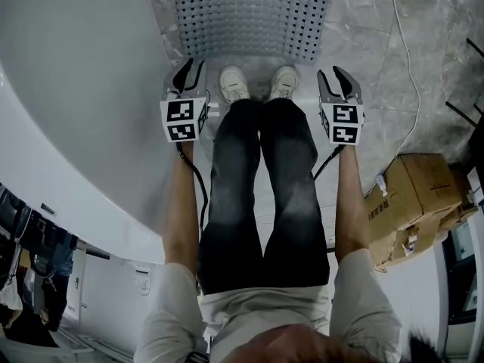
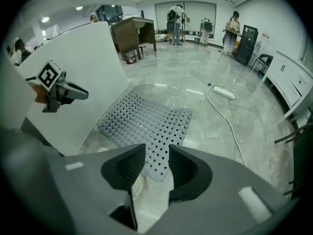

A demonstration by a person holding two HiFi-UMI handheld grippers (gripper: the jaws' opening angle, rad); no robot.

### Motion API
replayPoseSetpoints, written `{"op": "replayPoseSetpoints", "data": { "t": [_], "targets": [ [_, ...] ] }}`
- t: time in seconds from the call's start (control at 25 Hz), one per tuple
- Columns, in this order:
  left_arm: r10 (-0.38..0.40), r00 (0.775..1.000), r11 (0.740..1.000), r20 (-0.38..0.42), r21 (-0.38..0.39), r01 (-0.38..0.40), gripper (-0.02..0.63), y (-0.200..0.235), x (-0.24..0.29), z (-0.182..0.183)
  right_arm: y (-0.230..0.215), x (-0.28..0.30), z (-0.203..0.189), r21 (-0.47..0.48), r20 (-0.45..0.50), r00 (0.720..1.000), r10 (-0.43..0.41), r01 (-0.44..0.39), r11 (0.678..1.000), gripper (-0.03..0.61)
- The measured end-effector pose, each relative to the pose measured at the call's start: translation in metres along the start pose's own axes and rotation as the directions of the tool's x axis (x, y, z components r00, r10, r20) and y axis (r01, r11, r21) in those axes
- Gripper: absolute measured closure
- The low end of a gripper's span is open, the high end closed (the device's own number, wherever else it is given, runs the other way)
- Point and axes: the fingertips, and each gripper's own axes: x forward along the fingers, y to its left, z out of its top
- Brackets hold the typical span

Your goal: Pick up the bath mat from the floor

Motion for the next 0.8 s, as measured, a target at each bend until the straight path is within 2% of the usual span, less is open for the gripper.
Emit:
{"op": "replayPoseSetpoints", "data": {
  "t": [0.16,0.44,0.56,0.8],
  "targets": [
    [0.016,1.000,1.000,-0.024,-0.003,-0.016,0.494,0.012,0.021,-0.016,-0.006,0.025,-0.013,0.004,-0.017,1.000,0.000,0.000,1.000,0.417],
    [0.038,0.997,0.999,-0.066,-0.017,-0.039,0.468,0.033,0.056,-0.043,-0.011,0.068,-0.044,-0.029,-0.102,0.995,0.016,-0.019,0.999,0.387],
    [0.046,0.995,0.999,-0.085,-0.014,-0.047,0.448,0.042,0.070,-0.053,-0.014,0.083,-0.051,-0.008,-0.116,0.993,0.023,-0.024,1.000,0.380],
    [0.079,0.990,0.996,-0.118,-0.026,-0.083,0.409,0.064,0.096,-0.075,-0.018,0.114,-0.066,0.038,-0.147,0.988,0.051,-0.046,0.998,0.319]
  ]
}}
